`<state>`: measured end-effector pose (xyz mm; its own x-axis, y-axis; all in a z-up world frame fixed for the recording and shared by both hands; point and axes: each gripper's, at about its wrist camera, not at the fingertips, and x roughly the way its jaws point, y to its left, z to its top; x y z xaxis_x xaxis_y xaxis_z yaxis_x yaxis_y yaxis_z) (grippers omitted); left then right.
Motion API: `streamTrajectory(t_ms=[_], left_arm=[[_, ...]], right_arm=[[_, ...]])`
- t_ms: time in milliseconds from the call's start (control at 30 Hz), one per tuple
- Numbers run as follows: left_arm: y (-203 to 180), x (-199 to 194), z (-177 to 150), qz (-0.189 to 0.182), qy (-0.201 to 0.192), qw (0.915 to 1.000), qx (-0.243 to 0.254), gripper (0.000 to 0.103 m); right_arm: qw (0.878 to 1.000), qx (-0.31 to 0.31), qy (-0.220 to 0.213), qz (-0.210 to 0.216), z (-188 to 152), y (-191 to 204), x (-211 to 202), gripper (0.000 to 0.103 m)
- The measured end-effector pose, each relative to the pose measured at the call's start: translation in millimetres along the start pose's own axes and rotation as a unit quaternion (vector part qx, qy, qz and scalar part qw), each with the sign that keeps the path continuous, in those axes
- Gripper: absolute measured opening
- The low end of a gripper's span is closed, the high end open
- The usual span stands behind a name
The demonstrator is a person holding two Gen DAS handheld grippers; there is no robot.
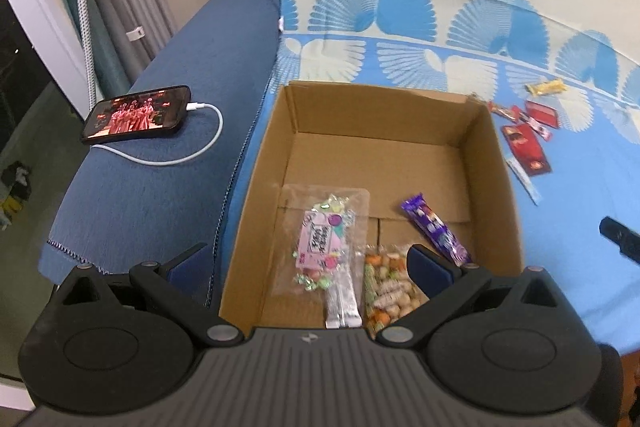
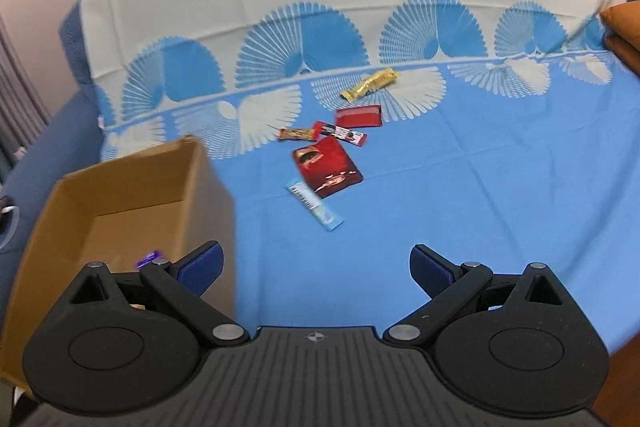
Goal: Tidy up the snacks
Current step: 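Grasp the blue-and-white bar with the left tool while the right tool grasps the red pouch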
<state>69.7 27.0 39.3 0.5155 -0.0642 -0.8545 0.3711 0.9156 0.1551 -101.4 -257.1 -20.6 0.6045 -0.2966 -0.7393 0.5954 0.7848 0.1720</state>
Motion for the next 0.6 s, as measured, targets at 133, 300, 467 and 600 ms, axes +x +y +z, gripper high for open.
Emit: streamTrajectory(t_ms=[133, 300, 467, 600], left_arm=[[-2.1, 17.6, 15.2, 0.004, 0.012, 0.9999, -0.008, 0.103], [-6.9, 35.3, 33.8, 0.008, 0.025, 0.9996, -0.012, 0.103], [-12.6, 51.5, 51.0, 0.008, 0.036, 0.9991, -0.019, 0.103], [-22.5, 61.7, 63.4, 0.006, 0.038, 0.999, -0.021, 0.103]], right_arm=[[1.0, -0.009, 0.013, -0.006, 30.2, -9.1, 73.4, 0.1], [0.999, -0.02, 0.05, -0.011, 64.8, -8.8, 186.6, 0.1], [0.995, -0.02, 0.095, -0.02, 81.6, 1.6, 269.9, 0.1], [0.99, -0.071, 0.108, -0.056, 75.6, 14.7, 307.9, 0.103]])
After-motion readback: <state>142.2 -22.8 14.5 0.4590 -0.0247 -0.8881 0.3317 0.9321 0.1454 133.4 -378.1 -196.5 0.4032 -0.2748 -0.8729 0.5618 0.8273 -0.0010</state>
